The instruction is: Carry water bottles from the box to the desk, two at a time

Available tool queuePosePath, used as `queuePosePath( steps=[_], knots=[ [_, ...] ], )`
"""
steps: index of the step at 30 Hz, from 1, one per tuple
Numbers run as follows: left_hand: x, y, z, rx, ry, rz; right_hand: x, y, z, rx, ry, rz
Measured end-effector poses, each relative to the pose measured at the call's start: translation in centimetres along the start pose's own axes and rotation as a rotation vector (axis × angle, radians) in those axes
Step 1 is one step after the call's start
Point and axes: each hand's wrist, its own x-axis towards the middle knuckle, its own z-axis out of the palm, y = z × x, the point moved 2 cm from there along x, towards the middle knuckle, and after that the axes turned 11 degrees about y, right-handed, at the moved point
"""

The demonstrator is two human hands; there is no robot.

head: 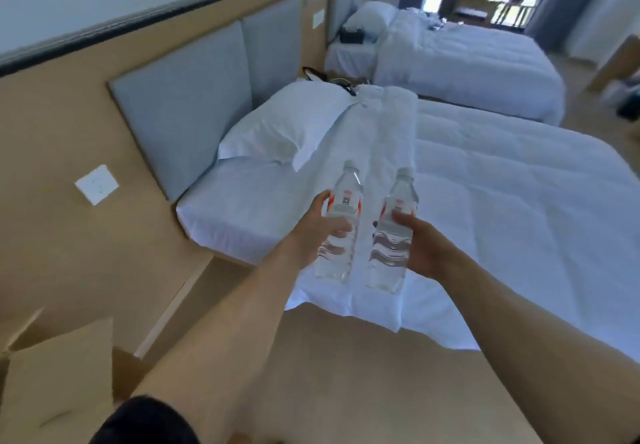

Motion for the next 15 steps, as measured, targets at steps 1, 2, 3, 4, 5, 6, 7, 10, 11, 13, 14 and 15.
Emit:
queuePosePath(
  steps=[1,2,3,4,5,6,7,10,11,13,14,15],
  knots=[
    [0.1,-0.2,2.4,0.015,-0.048,-0.014,-1.4,-0.3,-1.9,0.023,0.010,-0.036],
    [0.2,-0.4,4.9,0.033,-0.090,-0.025,-2.8,-0.6,-3.8,0.044,0.024,-0.069],
    [0.2,-0.8,7.4,0.053,-0.127,-0.032,-4.2,-0.8,-5.9,0.062,0.047,-0.102],
    [0.0,-1.1,9.8,0.071,-0.161,-0.037,-5.6,-0.9,-8.1,0.078,0.071,-0.133],
    [-0.2,-1.6,12.3,0.086,-0.196,-0.041,-7.0,-1.0,-10.3,0.098,0.100,-0.160],
    [-0.6,-2.1,14.7,0.097,-0.233,-0.044,-8.4,-1.0,-12.7,0.118,0.144,-0.182],
    [-1.1,-2.7,17.2,0.107,-0.268,-0.048,-9.8,-1.0,-15.1,0.135,0.202,-0.201],
    [-2.8,-4.3,24.1,0.143,-0.365,-0.054,-14.5,-0.9,-21.7,0.186,0.364,-0.238],
    [-3.4,-4.9,26.3,0.154,-0.393,-0.060,-16.1,-0.7,-23.7,0.204,0.400,-0.239],
    [-4.9,-6.1,30.8,0.168,-0.444,-0.078,-19.4,-0.2,-27.6,0.243,0.446,-0.242],
    [-5.7,-6.7,33.0,0.175,-0.468,-0.087,-21.1,0.2,-29.5,0.267,0.454,-0.254],
    [-6.5,-7.3,35.2,0.181,-0.494,-0.096,-22.7,0.6,-31.2,0.297,0.454,-0.269]
  ],
)
